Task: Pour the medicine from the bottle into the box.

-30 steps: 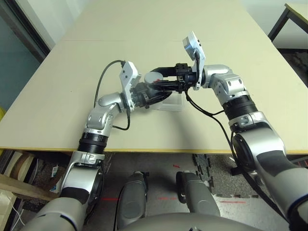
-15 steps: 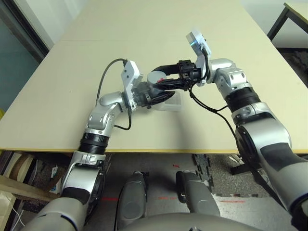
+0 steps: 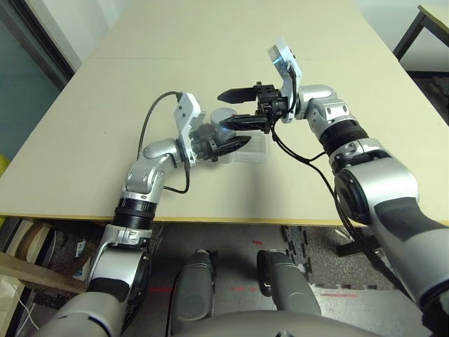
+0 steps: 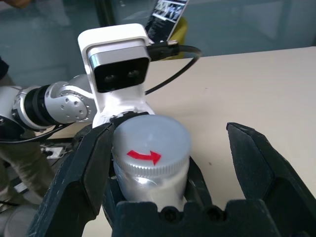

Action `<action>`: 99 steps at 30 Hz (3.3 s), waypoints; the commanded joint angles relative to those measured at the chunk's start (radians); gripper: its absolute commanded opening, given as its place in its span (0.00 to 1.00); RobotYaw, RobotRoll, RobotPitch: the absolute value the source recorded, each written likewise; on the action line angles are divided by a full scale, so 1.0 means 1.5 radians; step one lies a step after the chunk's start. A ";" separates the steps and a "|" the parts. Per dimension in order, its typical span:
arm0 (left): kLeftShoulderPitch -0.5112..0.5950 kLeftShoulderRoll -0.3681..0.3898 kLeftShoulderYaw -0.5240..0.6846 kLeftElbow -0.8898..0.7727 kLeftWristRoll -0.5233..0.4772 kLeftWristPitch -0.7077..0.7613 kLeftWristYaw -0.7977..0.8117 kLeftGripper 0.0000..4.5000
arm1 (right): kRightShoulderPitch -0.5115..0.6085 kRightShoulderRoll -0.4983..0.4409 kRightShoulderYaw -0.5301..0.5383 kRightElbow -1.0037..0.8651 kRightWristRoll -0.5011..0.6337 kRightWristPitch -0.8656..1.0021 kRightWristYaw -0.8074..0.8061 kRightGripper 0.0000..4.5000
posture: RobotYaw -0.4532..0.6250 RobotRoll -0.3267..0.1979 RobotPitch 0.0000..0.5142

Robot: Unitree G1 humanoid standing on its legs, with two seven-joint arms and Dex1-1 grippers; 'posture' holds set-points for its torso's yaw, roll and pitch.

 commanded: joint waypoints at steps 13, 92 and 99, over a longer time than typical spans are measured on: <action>-0.010 0.001 -0.004 0.018 0.004 -0.006 -0.001 0.60 | -0.001 0.010 -0.015 -0.020 -0.018 0.010 0.046 1.00 | 0.38 0.62 0.26; -0.025 -0.020 -0.014 0.031 0.009 -0.025 -0.001 0.60 | -0.012 0.042 -0.034 0.002 -0.063 -0.007 -0.044 1.00 | 0.39 0.62 0.25; -0.021 -0.019 -0.013 0.028 0.009 -0.023 0.000 0.60 | -0.011 0.020 -0.039 0.014 -0.065 0.002 -0.050 1.00 | 0.39 0.62 0.25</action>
